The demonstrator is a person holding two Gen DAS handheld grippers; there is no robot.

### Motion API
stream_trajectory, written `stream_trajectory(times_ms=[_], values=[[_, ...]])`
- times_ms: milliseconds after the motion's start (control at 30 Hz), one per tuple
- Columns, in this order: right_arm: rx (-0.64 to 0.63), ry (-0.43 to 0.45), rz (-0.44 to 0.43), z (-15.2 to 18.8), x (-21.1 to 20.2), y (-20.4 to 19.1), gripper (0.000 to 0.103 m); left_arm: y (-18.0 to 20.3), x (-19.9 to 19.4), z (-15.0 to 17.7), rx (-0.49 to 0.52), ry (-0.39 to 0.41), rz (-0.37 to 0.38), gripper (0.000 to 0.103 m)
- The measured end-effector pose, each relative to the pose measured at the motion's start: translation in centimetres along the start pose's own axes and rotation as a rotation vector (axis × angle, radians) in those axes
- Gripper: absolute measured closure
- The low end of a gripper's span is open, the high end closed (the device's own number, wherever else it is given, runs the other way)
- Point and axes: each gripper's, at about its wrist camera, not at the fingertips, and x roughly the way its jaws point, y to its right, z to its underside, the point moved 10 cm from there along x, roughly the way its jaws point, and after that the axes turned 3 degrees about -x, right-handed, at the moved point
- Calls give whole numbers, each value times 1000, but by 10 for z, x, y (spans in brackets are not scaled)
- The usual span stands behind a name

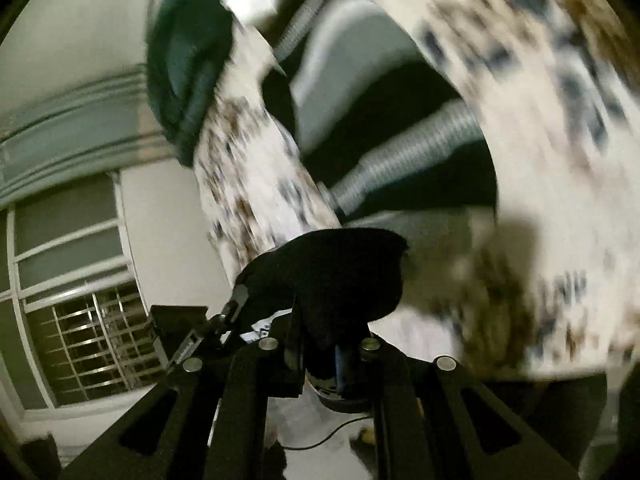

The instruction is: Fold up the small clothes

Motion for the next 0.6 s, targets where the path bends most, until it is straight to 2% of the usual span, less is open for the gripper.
stream_trajectory(times_ms=[67,200,300,400,467,533,600], values=[[-8,63,-23,-50,-1,-18,93,15,22,-42,27,31,10,94],[22,139,-53,-142,10,-33,92,18,81,-112,2,25,15,90],[117,179,-90,-223,23,-25,88,5,113,-152,-51,20,-5,73],[198,201,-102,-271,34,-12,86,-8,119,-186,-114,75,19,55],[221,212,-113,-293,35,-8,77,-12,111,-200,-120,114,24,51],[204,221,-117,-301,32,-9,60,-18,101,-203,-106,133,13,50],[170,234,-126,-306,23,-13,49,-24,94,-199,-66,139,-32,46]])
